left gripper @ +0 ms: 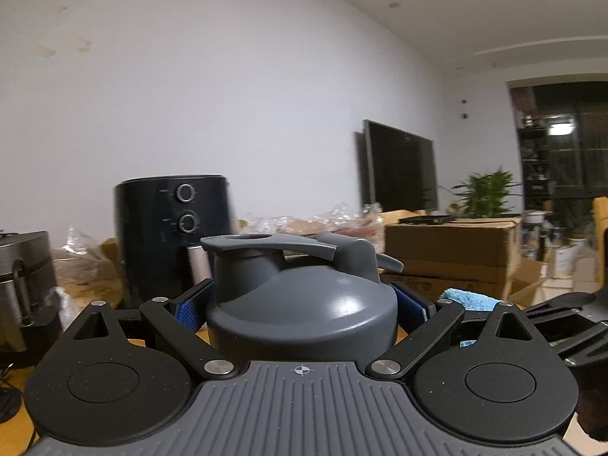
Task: Clean container
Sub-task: 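Twist the bottle base against the cloth with the left tool while the right tool holds it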
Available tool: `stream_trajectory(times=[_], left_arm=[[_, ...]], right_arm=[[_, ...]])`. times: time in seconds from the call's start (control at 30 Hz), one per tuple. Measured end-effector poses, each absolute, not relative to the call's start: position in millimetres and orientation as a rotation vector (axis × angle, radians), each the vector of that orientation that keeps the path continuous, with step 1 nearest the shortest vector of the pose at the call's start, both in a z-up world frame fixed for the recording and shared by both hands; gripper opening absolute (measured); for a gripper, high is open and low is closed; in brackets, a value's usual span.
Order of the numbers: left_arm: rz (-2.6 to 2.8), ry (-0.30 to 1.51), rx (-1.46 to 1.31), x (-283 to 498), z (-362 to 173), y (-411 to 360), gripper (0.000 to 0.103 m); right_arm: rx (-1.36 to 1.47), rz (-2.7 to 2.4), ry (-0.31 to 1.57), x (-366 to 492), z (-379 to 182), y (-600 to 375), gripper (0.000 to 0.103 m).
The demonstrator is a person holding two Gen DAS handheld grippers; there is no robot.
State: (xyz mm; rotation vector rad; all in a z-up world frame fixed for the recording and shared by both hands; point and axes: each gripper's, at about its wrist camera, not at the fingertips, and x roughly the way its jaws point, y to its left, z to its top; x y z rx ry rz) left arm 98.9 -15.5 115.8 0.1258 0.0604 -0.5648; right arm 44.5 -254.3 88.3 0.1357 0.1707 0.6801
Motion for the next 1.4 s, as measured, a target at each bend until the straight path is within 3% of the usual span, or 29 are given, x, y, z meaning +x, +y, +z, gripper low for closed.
stream_trajectory(times=[1.4], left_arm=[[-0.031, 0.078, 0.063, 84.1, 120.7, -77.6, 0.098]], right_arm=[[0.146, 0.657, 0.201, 40.8, 79.7, -259.0, 0.015]])
